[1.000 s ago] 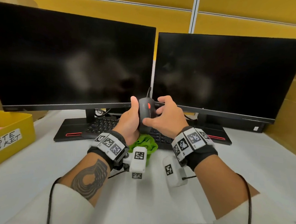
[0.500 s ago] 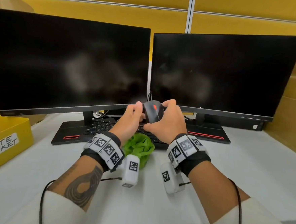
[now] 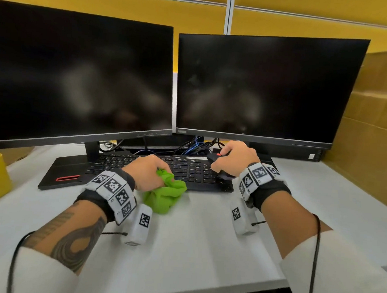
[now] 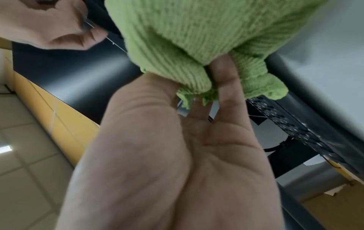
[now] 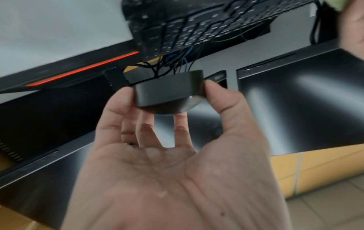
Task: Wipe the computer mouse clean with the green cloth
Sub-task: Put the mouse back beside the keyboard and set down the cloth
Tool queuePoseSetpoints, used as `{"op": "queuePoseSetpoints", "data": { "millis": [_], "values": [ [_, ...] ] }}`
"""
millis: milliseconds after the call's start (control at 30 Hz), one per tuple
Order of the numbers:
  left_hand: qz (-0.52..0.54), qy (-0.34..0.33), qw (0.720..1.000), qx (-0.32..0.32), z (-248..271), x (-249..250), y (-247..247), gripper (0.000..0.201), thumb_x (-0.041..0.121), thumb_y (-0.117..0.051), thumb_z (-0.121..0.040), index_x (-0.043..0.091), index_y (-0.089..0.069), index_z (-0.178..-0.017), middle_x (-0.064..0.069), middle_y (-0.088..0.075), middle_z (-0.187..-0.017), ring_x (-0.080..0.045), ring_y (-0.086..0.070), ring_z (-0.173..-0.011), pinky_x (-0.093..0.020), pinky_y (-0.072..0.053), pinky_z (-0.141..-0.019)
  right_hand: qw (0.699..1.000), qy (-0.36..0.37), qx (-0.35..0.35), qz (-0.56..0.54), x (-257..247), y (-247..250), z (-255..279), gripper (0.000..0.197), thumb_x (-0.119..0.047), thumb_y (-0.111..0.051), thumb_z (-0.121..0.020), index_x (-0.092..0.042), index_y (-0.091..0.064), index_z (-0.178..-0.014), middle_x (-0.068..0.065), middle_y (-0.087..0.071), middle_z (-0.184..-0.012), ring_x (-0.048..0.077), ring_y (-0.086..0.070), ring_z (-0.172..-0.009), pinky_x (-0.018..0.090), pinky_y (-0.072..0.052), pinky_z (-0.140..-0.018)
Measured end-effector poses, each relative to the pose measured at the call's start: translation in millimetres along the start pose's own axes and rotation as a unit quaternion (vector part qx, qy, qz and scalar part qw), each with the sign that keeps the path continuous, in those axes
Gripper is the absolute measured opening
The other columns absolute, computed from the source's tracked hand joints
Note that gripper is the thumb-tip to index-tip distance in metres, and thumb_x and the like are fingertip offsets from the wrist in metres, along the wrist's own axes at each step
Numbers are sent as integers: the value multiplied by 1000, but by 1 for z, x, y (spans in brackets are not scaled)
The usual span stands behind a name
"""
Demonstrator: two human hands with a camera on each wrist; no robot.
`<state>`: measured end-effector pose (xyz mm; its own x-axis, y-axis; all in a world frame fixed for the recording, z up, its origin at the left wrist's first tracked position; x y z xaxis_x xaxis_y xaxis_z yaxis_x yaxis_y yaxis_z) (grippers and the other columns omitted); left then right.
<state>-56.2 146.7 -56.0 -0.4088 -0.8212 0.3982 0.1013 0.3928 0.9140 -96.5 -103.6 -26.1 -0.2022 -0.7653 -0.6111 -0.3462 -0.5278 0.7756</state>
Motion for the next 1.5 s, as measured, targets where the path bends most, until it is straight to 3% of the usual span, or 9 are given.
{"op": "queuePoseSetpoints", "data": {
  "millis": [167,300,533,800,967,1233,1367,1433,1500],
  "values": [
    [29,12,999,7,-2,-4,-4,8,31,-80,-87,35,-80,-80,6,-79,-77,-9,-70,-67,-17,-51,-62,997,-62,36,38,28,10,-22,45,-35,-82,-69,-19,-63,-107,6,-66,-104,30,-66,-99,45,-61,-89],
    [19,21,1000,-10,-4,-3,-6,15,25,-79,-85,37,-80,-78,9,-79,-75,-8,-72,-65,-17,-53,-63,993,-90,60,41,47,9,-42,45,-32,-82,-77,-19,-61,-114,6,-67,-102,29,-67,-96,45,-61,-89],
    [-3,12,999,-33,-5,3,-7,16,26,-79,-86,40,-78,-77,13,-78,-73,-4,-73,-68,-7,-48,-56,991,-116,47,56,47,6,-77,38,-30,-81,-75,-14,-56,-99,8,-64,-95,33,-67,-94,45,-60,-86],
    [67,14,996,-55,-8,-8,-9,22,17,-80,-86,38,-82,-79,7,-79,-73,-14,-76,-70,-26,-62,-68,987,-117,15,106,47,0,-101,26,-27,-77,-84,-11,-57,-87,7,-62,-79,23,-59,-67,32,-45,-58],
    [48,20,998,-47,-8,-6,-9,17,20,-82,-84,37,-82,-83,11,-79,-74,-10,-76,-69,-17,-56,-62,984,-113,5,140,42,-8,-106,43,-30,-78,-86,-12,-58,-120,11,-64,-102,30,-62,-88,38,-49,-71],
    [49,28,997,-49,-7,-5,-10,19,19,-81,-85,38,-83,-81,11,-80,-73,-11,-76,-69,-17,-53,-62,982,-125,-1,145,44,-9,-109,64,-42,-82,-85,-7,-56,-132,10,-58,-101,27,-59,-90,39,-49,-75],
    [55,28,997,-47,-8,-5,-10,20,18,-82,-84,38,-83,-79,10,-80,-73,-13,-77,-70,-20,-57,-65,982,-117,22,146,43,9,-104,69,-46,-78,-88,-6,-52,-139,15,-59,-131,30,-62,-112,38,-47,-81],
    [61,29,997,-42,-9,-6,-11,22,18,-82,-83,39,-82,-77,10,-79,-72,-12,-76,-67,-20,-56,-64,983,-119,44,134,47,16,-104,63,-43,-77,-89,-7,-54,-135,15,-60,-129,25,-61,-91,33,-47,-70],
    [64,32,997,-40,-9,-7,-12,24,17,-81,-83,39,-82,-75,9,-79,-71,-12,-75,-63,-21,-56,-64,984,-126,76,98,52,25,-103,48,-38,-76,-89,-7,-59,-122,11,-63,-106,20,-53,-68,32,-45,-59]
  ]
}}
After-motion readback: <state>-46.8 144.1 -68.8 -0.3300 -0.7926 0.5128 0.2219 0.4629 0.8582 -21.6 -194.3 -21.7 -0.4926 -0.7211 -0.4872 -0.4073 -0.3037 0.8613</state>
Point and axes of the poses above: each hand's wrist, its own z-axis away from the middle knuckle, its own y-axis out of the back of the hand, x = y × z, the point moved 3 cm from there along -z, towards the middle knuckle
